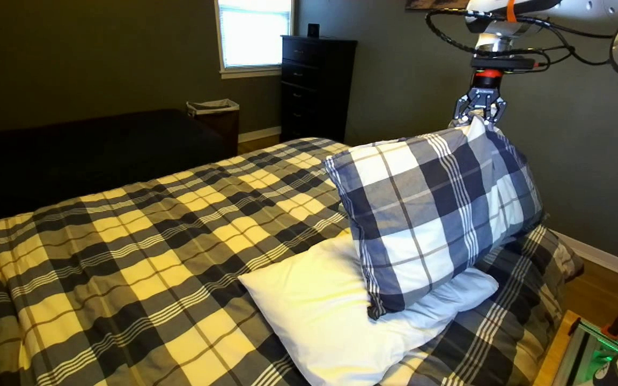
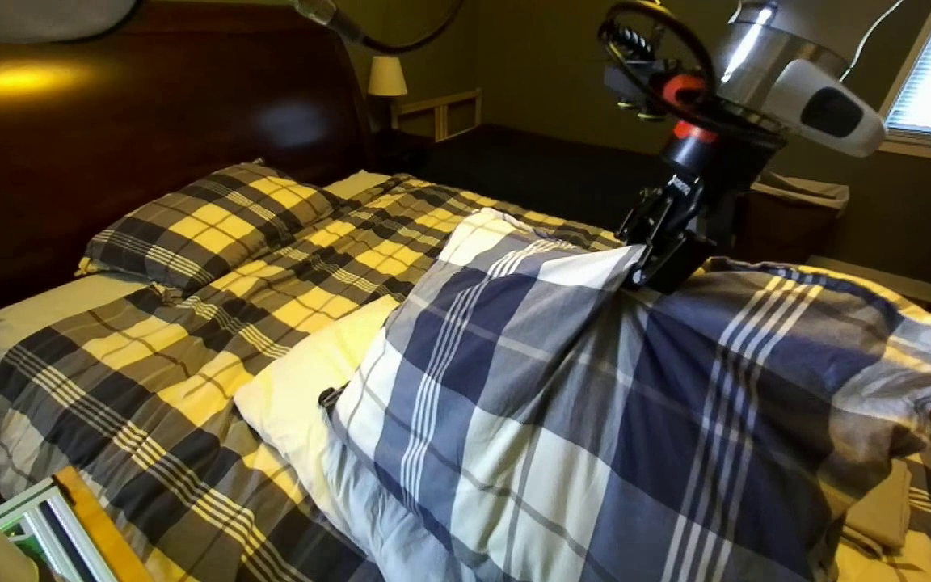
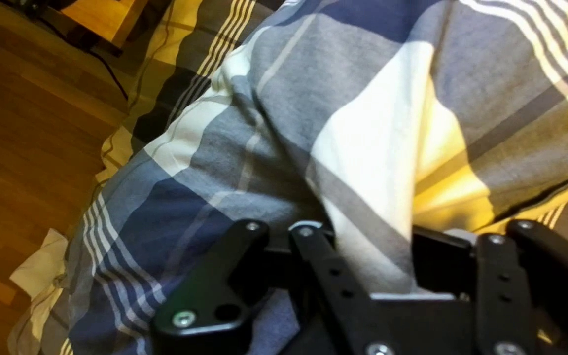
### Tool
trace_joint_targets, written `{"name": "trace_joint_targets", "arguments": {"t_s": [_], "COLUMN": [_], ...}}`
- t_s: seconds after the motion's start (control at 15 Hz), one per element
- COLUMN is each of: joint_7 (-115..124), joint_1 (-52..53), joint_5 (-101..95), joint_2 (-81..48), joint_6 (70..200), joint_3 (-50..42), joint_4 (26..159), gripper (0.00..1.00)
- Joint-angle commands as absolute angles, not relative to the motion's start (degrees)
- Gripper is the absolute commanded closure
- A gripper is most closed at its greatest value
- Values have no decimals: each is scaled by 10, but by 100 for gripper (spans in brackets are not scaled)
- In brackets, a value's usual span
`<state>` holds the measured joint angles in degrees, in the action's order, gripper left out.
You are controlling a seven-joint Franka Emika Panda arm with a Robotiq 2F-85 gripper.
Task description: Move the top pillow to the right, then put the remote on the bed
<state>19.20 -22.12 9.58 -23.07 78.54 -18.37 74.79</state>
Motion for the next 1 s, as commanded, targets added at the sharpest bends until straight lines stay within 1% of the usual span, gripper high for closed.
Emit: {"name": "trace_joint_targets", "arguments": {"t_s": [0.0,0.73,0.93], "joint_7": [147,78,79], "joint_1": [-252,-306,-316], "joint_5": [86,6,-2], "joint_2": [-262,-369,-394], "joint_6": [735,657,654], "joint_3": [-186,-195,-197], "joint_4": [653,461,417], "gripper": [100,100,100]}}
